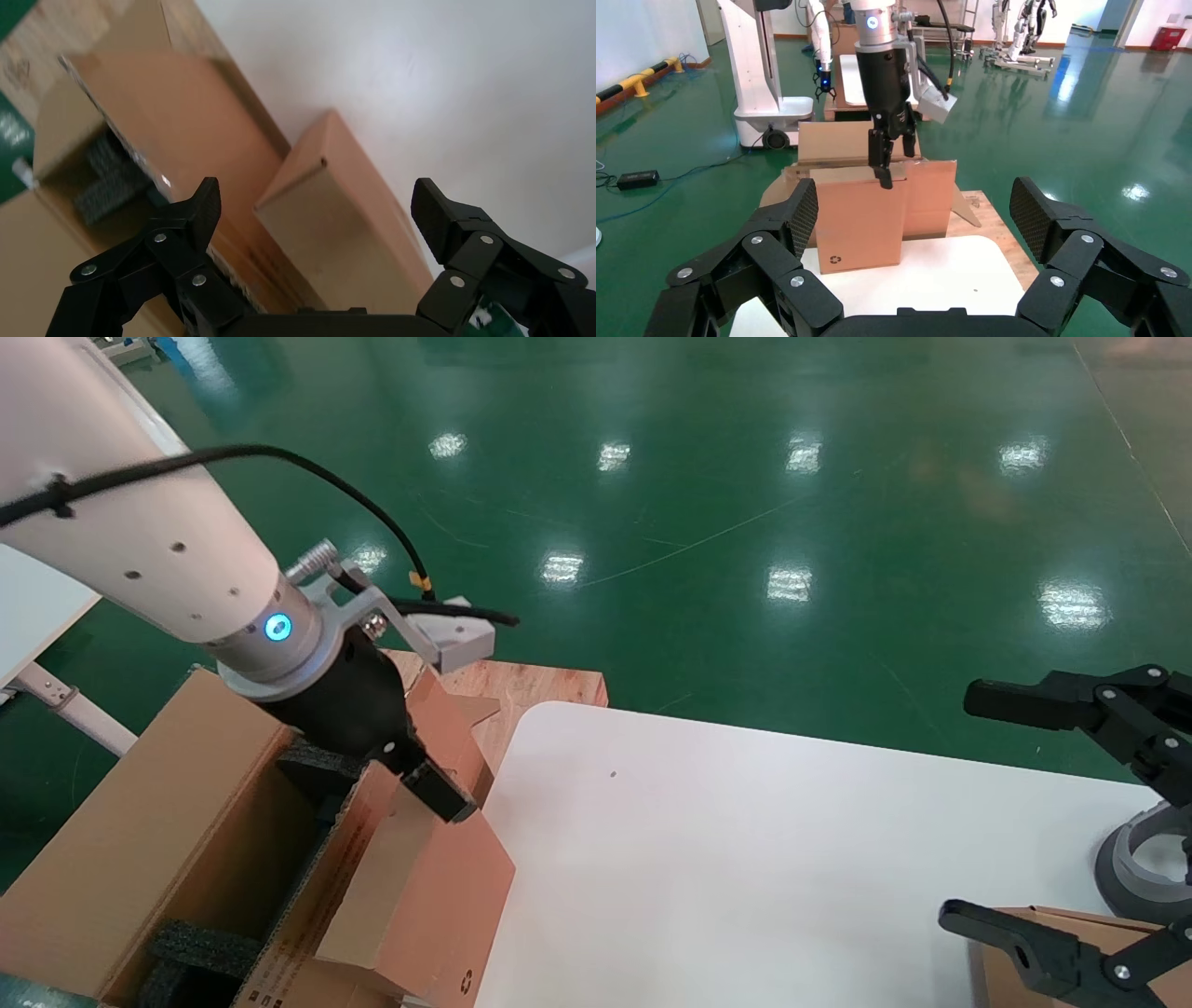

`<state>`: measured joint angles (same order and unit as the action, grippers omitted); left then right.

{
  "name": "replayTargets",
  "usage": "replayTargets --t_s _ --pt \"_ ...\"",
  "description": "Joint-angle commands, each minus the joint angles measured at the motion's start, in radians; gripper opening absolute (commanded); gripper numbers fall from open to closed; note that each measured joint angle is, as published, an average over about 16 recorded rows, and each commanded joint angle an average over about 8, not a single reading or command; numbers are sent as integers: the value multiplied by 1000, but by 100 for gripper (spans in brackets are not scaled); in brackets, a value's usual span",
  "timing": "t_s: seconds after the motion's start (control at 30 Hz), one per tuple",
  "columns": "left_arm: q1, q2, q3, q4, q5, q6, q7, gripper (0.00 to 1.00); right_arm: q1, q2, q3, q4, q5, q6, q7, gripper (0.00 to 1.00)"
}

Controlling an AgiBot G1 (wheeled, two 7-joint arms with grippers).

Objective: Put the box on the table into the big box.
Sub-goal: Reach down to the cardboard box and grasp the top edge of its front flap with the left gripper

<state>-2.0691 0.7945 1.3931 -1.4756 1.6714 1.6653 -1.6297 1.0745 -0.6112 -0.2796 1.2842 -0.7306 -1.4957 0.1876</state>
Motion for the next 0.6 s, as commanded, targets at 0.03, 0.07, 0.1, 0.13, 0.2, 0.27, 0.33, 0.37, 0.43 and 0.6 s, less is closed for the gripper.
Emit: replayTargets --t_s 0.03,0.07,0.1,0.13,0.2,0.27,0.33,0.37,0.43,0.6 --pt "-13 11 42 2 -5 3 -28 100 0 0 0 0 0 0 0 100" --pt "-16 15 57 3 -9 3 -37 100 0 0 0 0 0 0 0 100" --pt "-21 20 73 4 -13 4 -47 100 0 0 0 0 0 0 0 100" --pt "-25 24 89 5 -17 5 -56 100 0 0 0 0 0 0 0 100" --pt "-33 33 119 7 -27 7 -74 100 0 0 0 0 0 0 0 100" --pt "-40 40 144 11 -37 8 -88 100 0 0 0 0 0 0 0 100" --pt "-45 46 165 16 -48 9 -99 100 0 0 0 0 0 0 0 100" --pt "-47 48 173 19 -53 10 -102 100 0 0 0 0 0 0 0 100" --pt "-49 52 187 27 -64 11 -109 100 0 0 0 0 0 0 0 100" --pt "-49 57 208 48 -91 12 -114 100 0 0 0 0 0 0 0 100"
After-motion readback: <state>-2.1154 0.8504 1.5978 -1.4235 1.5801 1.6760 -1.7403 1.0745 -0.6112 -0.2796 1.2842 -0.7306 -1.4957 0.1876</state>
